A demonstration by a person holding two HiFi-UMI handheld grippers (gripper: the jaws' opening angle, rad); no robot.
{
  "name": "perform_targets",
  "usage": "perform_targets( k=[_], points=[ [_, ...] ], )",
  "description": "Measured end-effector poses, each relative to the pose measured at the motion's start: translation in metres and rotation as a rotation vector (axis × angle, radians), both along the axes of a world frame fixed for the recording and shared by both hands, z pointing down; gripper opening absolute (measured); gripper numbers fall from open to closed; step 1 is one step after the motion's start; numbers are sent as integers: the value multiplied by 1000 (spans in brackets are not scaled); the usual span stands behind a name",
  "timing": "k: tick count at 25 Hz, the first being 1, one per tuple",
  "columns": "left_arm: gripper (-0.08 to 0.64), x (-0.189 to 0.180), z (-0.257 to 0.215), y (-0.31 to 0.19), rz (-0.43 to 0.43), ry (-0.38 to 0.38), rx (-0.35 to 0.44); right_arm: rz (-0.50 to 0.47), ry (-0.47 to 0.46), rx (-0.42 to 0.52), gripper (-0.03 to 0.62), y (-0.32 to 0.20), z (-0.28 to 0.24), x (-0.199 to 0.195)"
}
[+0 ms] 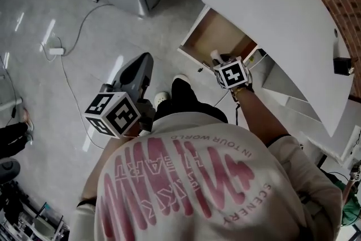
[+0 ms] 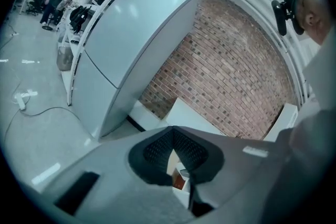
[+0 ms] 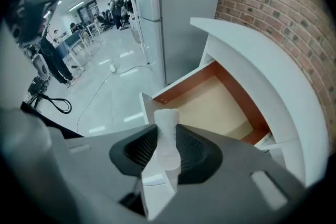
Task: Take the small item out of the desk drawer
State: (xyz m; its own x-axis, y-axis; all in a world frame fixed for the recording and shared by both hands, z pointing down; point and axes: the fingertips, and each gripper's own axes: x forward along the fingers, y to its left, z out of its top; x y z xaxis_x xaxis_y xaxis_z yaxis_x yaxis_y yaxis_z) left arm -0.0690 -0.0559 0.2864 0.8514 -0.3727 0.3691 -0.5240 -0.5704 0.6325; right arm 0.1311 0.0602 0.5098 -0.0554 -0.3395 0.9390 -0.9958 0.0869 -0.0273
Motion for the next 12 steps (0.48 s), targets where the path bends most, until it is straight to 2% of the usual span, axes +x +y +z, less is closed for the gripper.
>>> perform_targets(
  k=[7,12],
  points=[
    [5,18,-46,-2,34,74,107,116,-30,165,126,-28,-61,3],
    [5,24,-66,5,46,101,138,124,-49,252,126,-38,-102,-7]
  ],
)
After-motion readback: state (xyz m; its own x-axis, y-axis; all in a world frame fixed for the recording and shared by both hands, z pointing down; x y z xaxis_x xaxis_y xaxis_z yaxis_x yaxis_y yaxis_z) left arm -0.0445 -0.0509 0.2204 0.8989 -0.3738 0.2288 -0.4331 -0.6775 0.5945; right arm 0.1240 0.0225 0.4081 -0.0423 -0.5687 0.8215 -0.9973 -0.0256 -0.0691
